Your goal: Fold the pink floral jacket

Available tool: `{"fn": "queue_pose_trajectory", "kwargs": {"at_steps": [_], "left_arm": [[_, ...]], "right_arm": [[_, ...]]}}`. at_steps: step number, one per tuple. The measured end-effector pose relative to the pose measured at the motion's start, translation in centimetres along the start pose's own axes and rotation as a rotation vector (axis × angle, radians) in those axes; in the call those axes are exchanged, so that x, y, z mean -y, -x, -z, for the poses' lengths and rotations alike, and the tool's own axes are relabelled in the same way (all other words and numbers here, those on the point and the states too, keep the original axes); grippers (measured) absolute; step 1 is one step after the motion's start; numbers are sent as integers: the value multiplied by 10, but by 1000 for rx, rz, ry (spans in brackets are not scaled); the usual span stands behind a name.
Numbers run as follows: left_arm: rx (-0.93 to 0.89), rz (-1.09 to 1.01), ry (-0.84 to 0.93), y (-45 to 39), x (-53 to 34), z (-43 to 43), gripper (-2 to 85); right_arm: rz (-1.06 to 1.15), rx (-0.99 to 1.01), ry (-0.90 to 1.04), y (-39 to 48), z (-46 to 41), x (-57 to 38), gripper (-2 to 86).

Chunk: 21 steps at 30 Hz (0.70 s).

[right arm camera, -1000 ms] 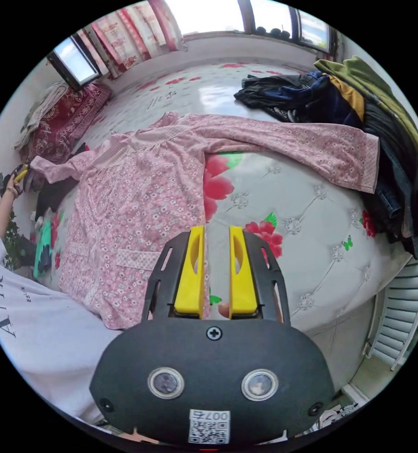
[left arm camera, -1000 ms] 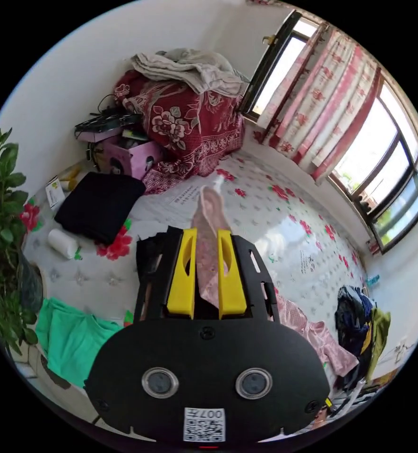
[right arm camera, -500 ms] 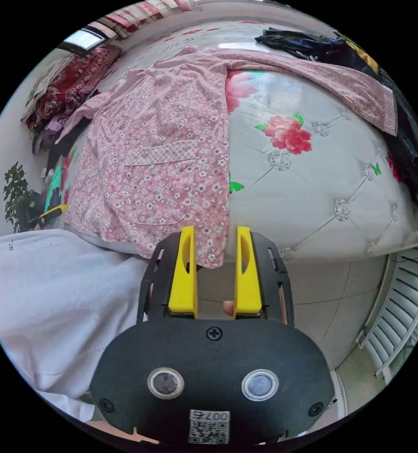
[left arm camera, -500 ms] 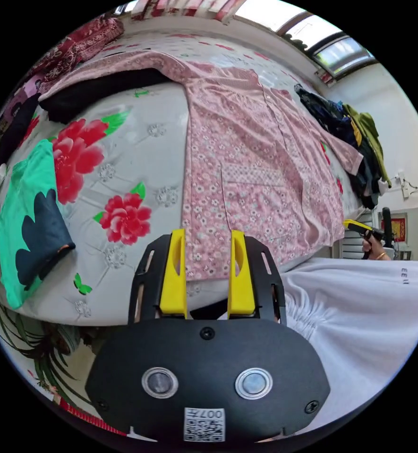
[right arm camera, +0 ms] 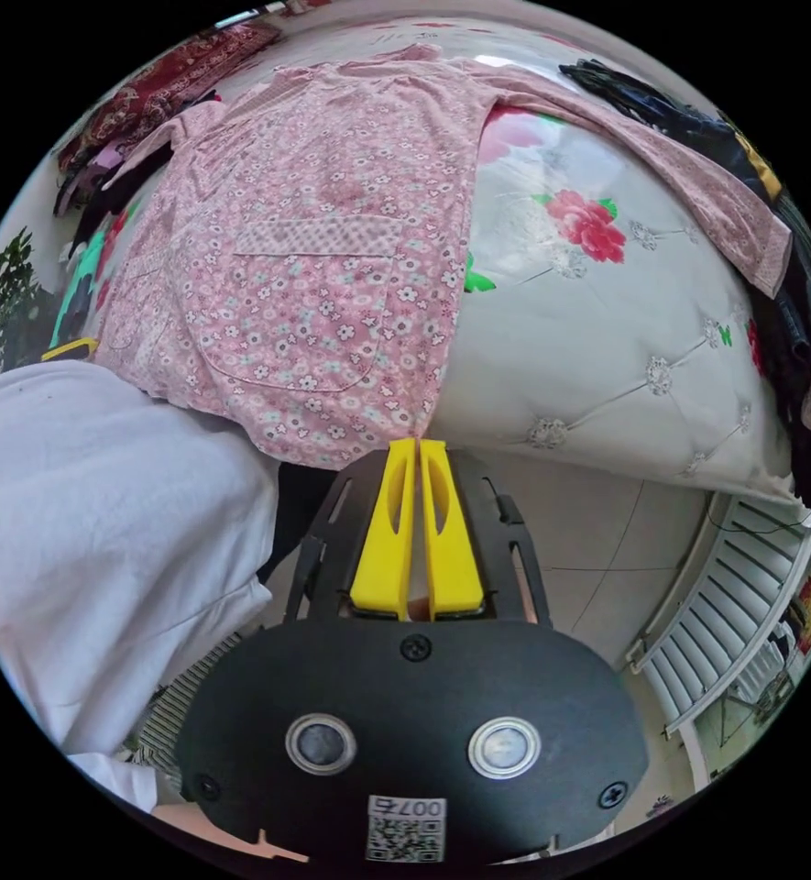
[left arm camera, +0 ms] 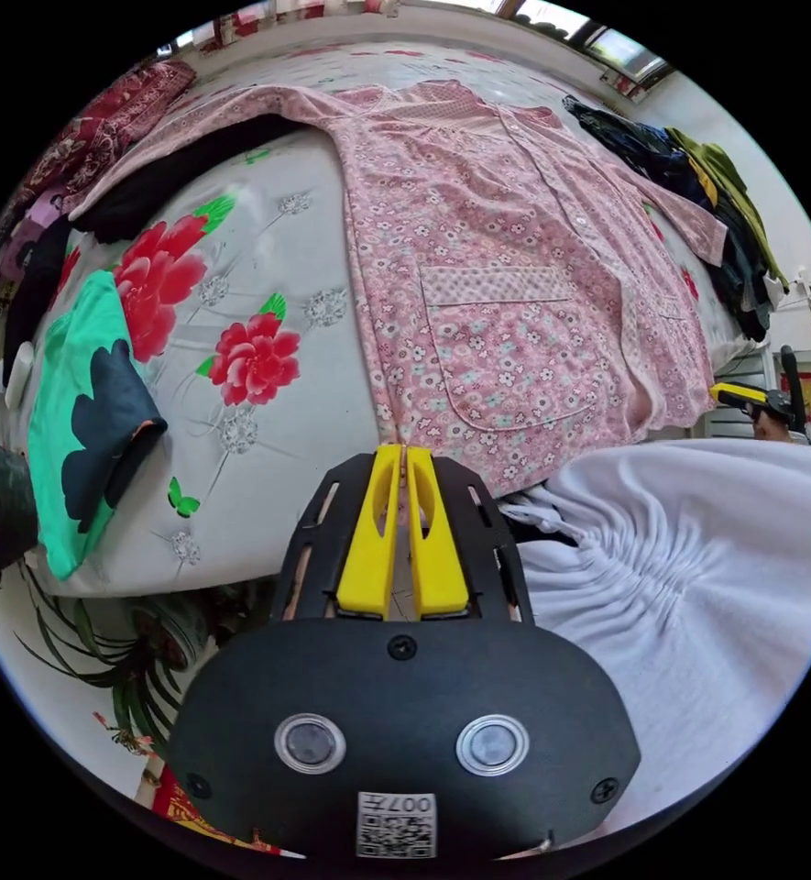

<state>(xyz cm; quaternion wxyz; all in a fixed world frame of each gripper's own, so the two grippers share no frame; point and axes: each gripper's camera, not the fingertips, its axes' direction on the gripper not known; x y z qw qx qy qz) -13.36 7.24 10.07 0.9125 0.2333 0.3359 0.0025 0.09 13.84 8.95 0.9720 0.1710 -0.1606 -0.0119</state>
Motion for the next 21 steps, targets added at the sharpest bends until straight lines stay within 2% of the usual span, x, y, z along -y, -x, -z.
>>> {"fn": "queue_pose_trajectory", "kwargs": {"at_steps": [4, 8, 12, 15, 21], "left_arm": [[-75, 96, -50, 42, -10, 16, 42], [-253, 328, -295, 134, -15, 72, 83], [-343, 496, -498, 240, 18, 125, 100], [-306, 572, -589, 314, 66, 159, 110], [-181, 739, -654, 454, 171, 207, 133]], "right_arm": [[-76, -34, -77, 0, 18, -2, 2], [-101, -28, -297, 11, 63, 4, 9], [-63, 49, -405, 33, 84, 33, 13], [15, 73, -427, 64, 92, 65, 15], [144, 6, -385, 127, 95, 111, 11]]}}
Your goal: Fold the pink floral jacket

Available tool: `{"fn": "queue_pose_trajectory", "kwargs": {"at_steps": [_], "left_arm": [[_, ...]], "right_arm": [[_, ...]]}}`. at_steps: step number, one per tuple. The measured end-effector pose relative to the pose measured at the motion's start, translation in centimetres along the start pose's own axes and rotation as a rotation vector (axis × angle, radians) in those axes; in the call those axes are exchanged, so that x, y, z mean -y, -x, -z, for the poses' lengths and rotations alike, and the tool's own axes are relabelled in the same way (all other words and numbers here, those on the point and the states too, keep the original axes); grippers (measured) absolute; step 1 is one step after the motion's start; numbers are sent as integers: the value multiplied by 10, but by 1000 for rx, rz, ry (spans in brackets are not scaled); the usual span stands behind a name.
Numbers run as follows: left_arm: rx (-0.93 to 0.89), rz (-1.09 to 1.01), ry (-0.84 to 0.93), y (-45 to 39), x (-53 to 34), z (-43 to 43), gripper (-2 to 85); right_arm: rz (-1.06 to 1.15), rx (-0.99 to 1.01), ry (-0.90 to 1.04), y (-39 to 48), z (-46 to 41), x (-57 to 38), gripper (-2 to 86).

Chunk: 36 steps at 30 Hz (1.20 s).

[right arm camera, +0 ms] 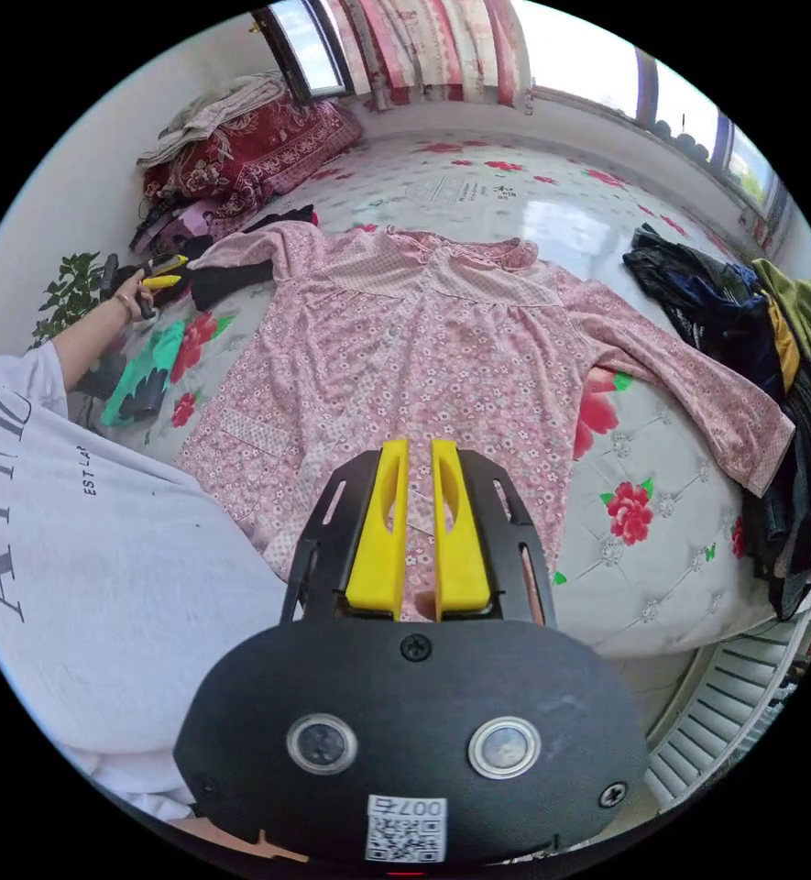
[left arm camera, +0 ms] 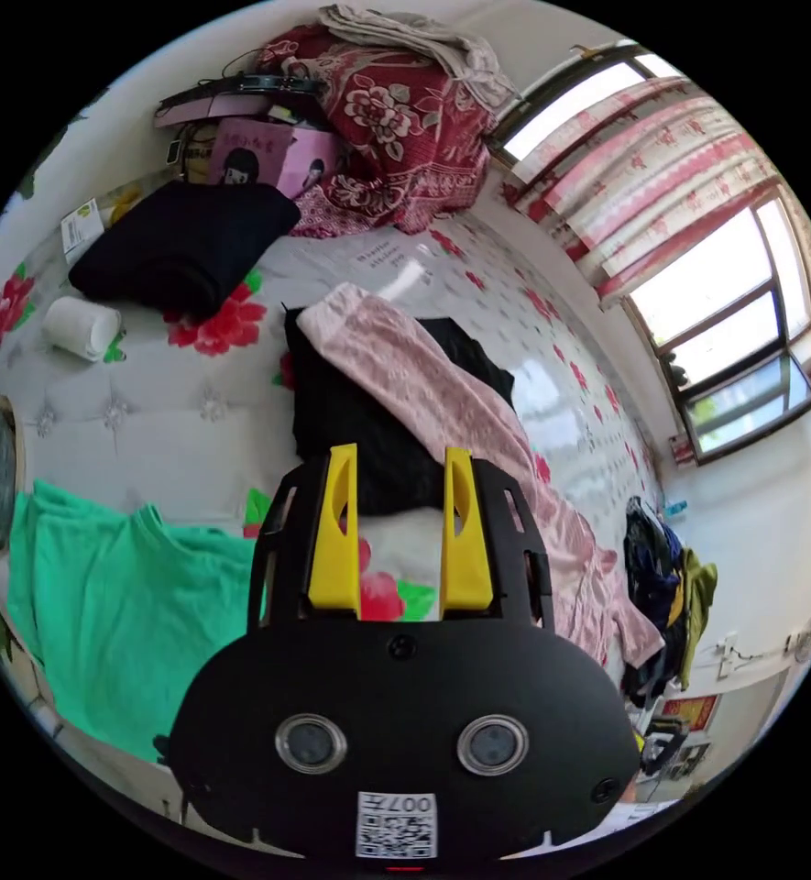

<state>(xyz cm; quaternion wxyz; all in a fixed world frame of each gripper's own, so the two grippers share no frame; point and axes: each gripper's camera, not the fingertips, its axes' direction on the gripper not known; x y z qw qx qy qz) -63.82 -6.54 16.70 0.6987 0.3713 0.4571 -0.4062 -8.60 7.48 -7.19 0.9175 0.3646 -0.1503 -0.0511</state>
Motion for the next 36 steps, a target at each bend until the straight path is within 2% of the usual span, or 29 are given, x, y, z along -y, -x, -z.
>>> {"fn": "queue_pose_trajectory", "kwargs": {"at_steps": [4, 6, 9, 10, 13, 15, 17, 22, 24, 25, 27, 28, 30, 31, 33, 36], "left_arm": [[105, 50, -23, 21, 62, -25, 137], [158, 91, 49, 37, 85, -51, 132], [216, 164, 110, 53, 91, -66, 76], [215, 176, 98, 54, 90, -63, 60], [220, 187, -82, 43, 75, -17, 4], [161, 93, -177, 18, 70, 15, -5], [88, 61, -200, 6, 67, 30, -7], [-158, 104, -315, -22, 36, 64, -8], [-378, -104, -329, -119, 14, 88, -7], [-431, -193, -329, -155, 4, 96, -6], [-635, -542, -288, -301, -60, 123, -3], [-691, -620, -269, -334, -82, 126, -1], [-871, -845, -127, -448, -179, 113, 14], [-902, -874, -78, -472, -204, 102, 21], [-924, -974, 111, -547, -314, 39, 82], [-768, -1001, 311, -579, -436, -57, 118]], "right_arm": [[59, -45, 74, 24, -18, 23, 4], [61, -37, 103, 27, -25, 33, 1], [55, -8, 122, 28, -32, 47, 0], [56, -3, 122, 28, -32, 52, -1], [82, -8, 133, 29, -31, 61, -2], [106, -14, 130, 29, -30, 64, -2], [121, -6, 130, 25, -31, 67, -2], [60, 72, 81, 3, -28, 64, -2], [30, 89, 46, -8, -21, 60, -2], [2, 92, 21, -17, -16, 57, -1], [-45, 91, -25, -34, -5, 53, -1], [-87, 93, -65, -47, 3, 48, 0], [-164, 102, -130, -68, 14, 38, 2], [-217, 109, -169, -82, 19, 30, 4], [-297, 120, -204, -105, 21, 16, 9], [-410, 129, -195, -141, 10, -8, 18]]}}
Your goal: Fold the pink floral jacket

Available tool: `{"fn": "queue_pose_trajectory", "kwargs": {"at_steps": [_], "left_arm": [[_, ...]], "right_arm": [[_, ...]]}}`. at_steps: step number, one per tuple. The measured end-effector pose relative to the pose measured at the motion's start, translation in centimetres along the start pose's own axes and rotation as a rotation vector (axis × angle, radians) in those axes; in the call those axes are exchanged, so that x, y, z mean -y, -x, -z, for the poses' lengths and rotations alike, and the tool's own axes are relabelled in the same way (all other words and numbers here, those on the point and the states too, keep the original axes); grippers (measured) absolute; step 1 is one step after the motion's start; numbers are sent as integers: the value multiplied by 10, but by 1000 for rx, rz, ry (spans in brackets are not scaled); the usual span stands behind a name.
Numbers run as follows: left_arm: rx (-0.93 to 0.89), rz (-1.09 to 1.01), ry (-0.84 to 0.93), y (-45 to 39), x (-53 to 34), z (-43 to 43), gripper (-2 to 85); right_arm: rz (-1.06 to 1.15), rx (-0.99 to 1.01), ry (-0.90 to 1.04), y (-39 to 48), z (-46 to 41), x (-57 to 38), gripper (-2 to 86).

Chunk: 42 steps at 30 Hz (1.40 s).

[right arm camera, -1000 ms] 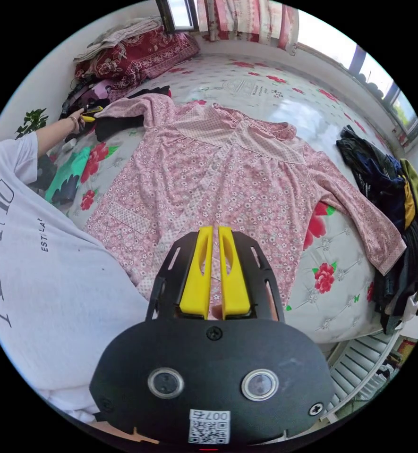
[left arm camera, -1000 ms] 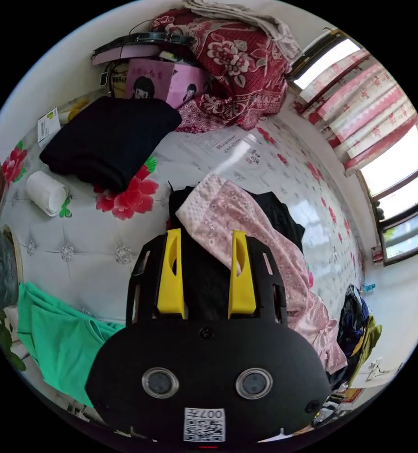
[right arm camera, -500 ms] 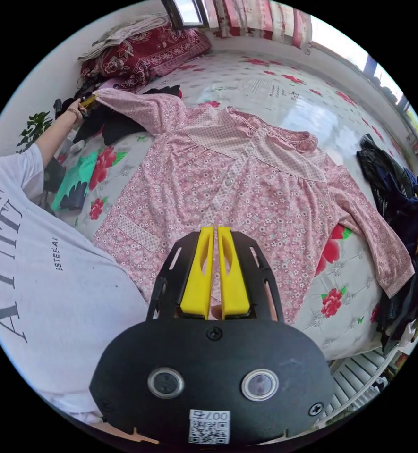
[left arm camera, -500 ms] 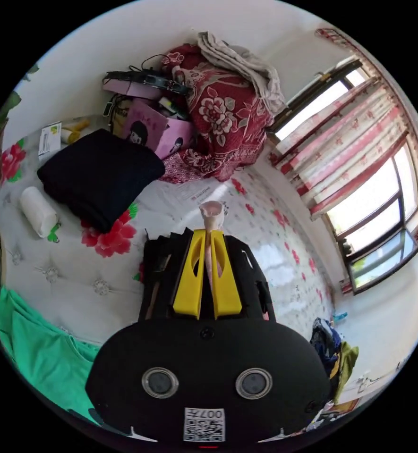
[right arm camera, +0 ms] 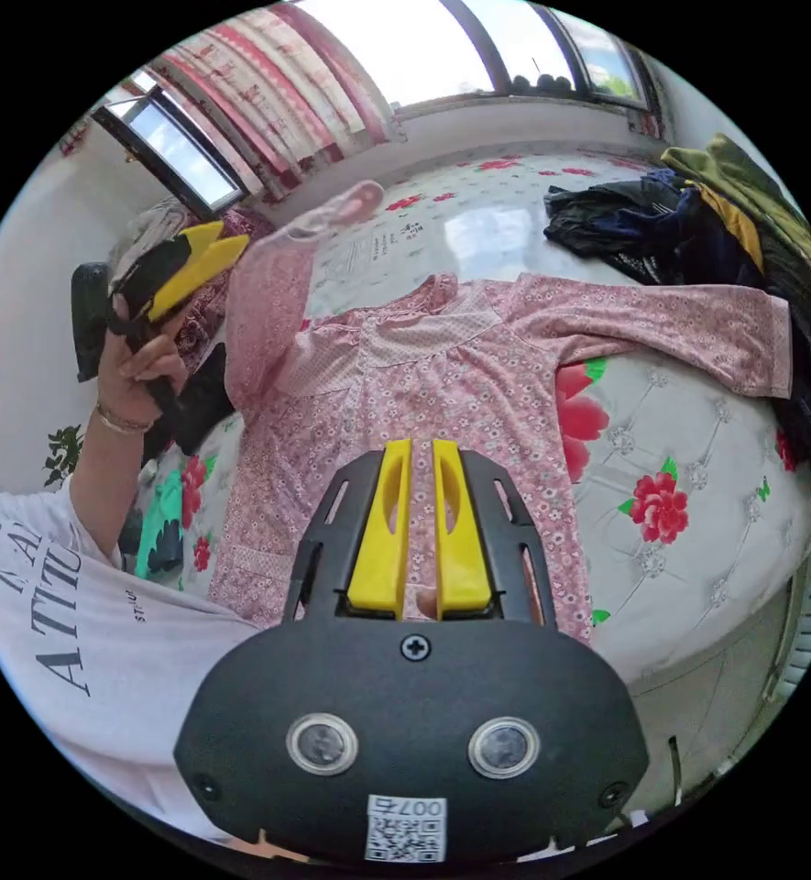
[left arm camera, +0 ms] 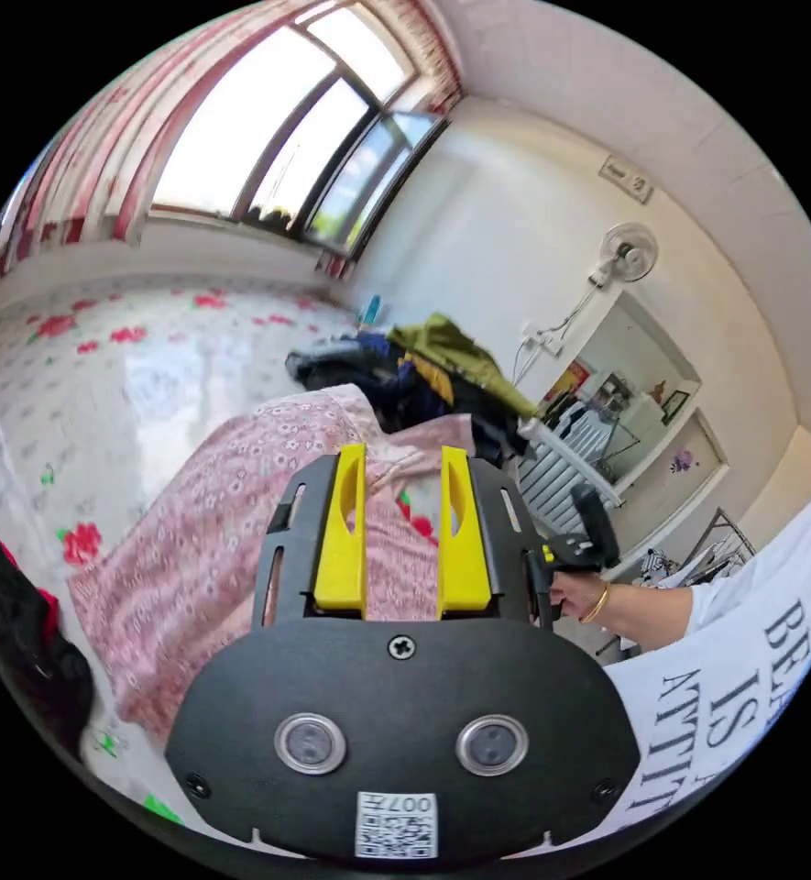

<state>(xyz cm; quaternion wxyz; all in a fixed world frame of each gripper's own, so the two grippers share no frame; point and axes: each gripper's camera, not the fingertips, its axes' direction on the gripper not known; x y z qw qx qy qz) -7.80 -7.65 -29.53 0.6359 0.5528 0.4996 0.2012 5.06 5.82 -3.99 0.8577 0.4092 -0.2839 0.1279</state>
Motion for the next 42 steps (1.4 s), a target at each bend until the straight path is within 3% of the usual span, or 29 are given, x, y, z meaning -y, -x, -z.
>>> {"fn": "queue_pose_trajectory", "kwargs": {"at_steps": [3, 9, 14, 17, 19, 21, 24, 27, 29, 34, 42], "left_arm": [[132, 38, 152, 1, -67, -66, 119], [490, 154, 253, 69, -147, -42, 108], [599, 296, 282, 125, -168, -30, 110], [644, 354, 321, 144, -180, -51, 110], [677, 397, 349, 154, -192, -67, 105], [734, 359, 337, 148, -199, -79, 101], [758, 313, 338, 144, -203, -85, 100], [713, 373, 258, 149, -209, -65, 103], [711, 410, 225, 150, -211, -51, 103], [731, 533, 193, 150, -233, -9, 91], [741, 700, 258, 146, -275, 43, 83]], "right_arm": [[-89, 29, 9, -38, -6, -7, 27], [-99, 116, -4, -77, -25, 31, 36], [13, 126, 3, -71, -72, 107, 46], [74, 79, 189, -68, -123, 127, 38], [127, -24, 151, -71, -118, 125, 26], [119, 44, 202, -87, -110, 129, 19], [62, 123, 18, -127, -59, 115, 17], [-128, 20, -208, -199, 0, 95, 42], [-382, -74, -288, -281, 39, 81, 72], [-819, -54, -533, -412, 82, 22, 102], [-913, 127, -763, -452, 73, 8, 67]]}}
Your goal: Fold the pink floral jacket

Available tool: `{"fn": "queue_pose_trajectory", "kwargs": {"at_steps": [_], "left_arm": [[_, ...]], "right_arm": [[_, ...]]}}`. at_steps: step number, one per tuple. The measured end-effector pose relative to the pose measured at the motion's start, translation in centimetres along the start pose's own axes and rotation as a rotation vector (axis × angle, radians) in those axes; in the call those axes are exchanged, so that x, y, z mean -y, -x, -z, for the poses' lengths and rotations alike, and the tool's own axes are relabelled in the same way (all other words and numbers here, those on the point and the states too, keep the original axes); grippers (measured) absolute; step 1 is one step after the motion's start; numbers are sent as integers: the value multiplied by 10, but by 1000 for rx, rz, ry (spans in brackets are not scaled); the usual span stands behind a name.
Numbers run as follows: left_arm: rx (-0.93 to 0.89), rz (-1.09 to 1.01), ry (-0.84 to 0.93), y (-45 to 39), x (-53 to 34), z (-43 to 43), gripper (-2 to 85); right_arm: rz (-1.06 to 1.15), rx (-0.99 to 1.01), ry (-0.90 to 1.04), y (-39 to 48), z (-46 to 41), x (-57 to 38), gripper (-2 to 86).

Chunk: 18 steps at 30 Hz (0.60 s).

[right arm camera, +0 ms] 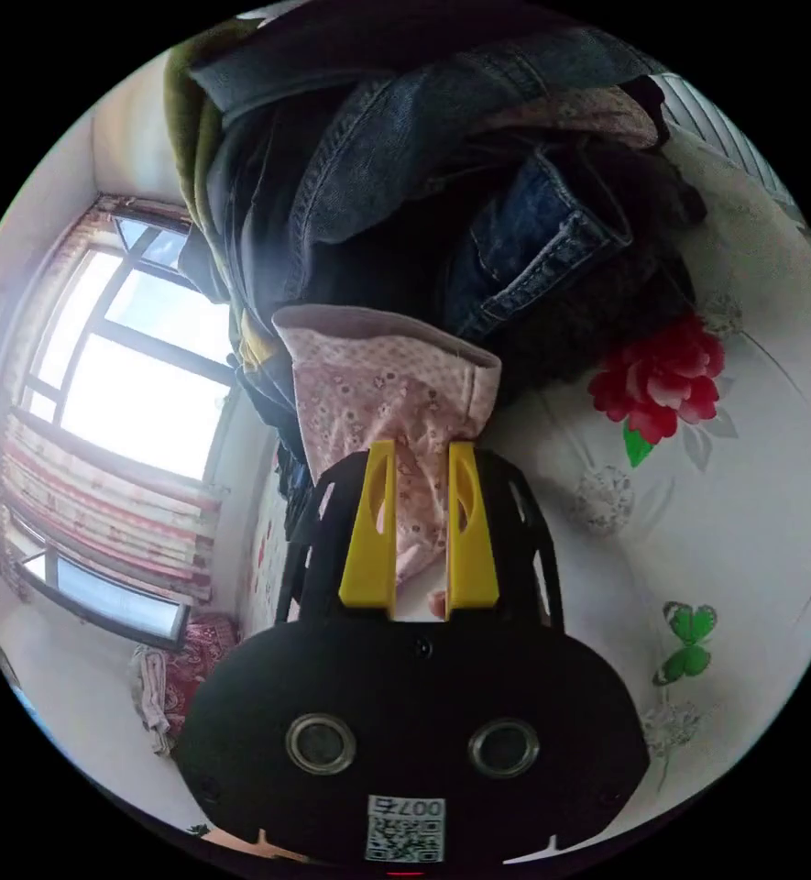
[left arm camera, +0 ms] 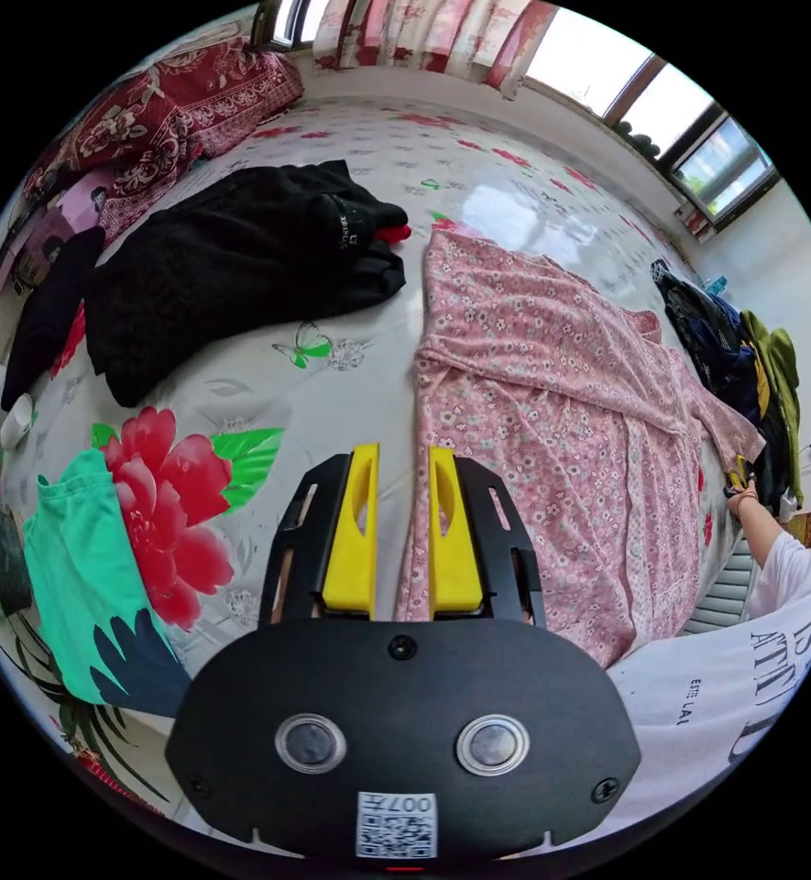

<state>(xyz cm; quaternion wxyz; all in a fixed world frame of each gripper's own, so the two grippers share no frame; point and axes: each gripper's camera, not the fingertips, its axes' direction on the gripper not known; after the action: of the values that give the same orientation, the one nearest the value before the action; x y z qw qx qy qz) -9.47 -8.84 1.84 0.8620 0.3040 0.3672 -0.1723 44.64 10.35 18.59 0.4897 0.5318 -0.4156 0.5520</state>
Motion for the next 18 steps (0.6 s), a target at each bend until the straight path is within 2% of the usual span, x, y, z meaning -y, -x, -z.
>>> {"fn": "queue_pose_trajectory", "kwargs": {"at_steps": [3, 9, 11, 14, 18], "left_arm": [[-20, 36, -2, 12, -8, 6, 83], [-89, 86, -2, 40, -26, 20, 82], [-99, 84, -19, 47, -32, 30, 82], [-122, 87, -40, 62, -41, 47, 80], [-163, 83, -58, 84, -59, 67, 80]], "right_arm": [[99, 132, -17, 45, 7, -19, 38], [620, 320, 159, 225, 15, -137, 3], [922, 403, 233, 293, 25, -232, 0], [1206, 457, 291, 342, 42, -370, 0], [1395, 465, 460, 344, 34, -533, 4]]}}
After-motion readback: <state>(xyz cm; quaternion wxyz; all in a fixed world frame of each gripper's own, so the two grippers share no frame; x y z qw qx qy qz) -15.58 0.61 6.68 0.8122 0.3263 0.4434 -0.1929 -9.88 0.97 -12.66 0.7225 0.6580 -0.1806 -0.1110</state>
